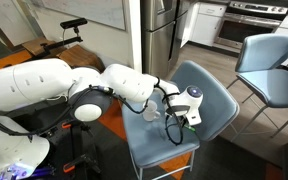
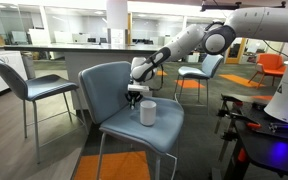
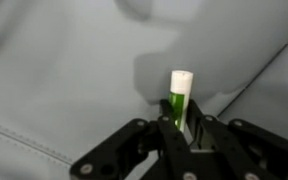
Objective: Pick up the marker and put it in the cup
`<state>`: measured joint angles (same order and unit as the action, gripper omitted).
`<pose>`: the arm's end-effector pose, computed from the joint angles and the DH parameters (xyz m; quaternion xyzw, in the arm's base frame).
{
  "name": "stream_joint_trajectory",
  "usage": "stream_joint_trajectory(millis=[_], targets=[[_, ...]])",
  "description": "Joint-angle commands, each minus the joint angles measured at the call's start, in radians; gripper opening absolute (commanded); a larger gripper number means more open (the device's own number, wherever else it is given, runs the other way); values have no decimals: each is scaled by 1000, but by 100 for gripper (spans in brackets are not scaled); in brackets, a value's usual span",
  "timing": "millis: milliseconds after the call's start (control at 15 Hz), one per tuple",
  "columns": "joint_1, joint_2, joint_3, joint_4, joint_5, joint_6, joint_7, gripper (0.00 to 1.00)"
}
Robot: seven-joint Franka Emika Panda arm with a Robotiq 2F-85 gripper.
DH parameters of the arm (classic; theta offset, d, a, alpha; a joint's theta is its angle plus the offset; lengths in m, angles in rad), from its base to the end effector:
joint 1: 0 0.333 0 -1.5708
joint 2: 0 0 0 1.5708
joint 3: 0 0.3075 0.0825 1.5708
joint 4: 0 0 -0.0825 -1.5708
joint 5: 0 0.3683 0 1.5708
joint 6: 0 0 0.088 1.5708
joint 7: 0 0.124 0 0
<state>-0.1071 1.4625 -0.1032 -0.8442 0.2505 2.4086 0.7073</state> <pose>0.7348 -0.1189 -0.0140 -0.8762 0.4773 -0.0421 0.0517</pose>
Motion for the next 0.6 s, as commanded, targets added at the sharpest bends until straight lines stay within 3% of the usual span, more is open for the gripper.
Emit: stream_joint_trajectory(millis=[0,533], targets=[[-10,-77,36,-71,16,-24,-47,5],[-24,-344,92,-339,35,-52,-118,5]])
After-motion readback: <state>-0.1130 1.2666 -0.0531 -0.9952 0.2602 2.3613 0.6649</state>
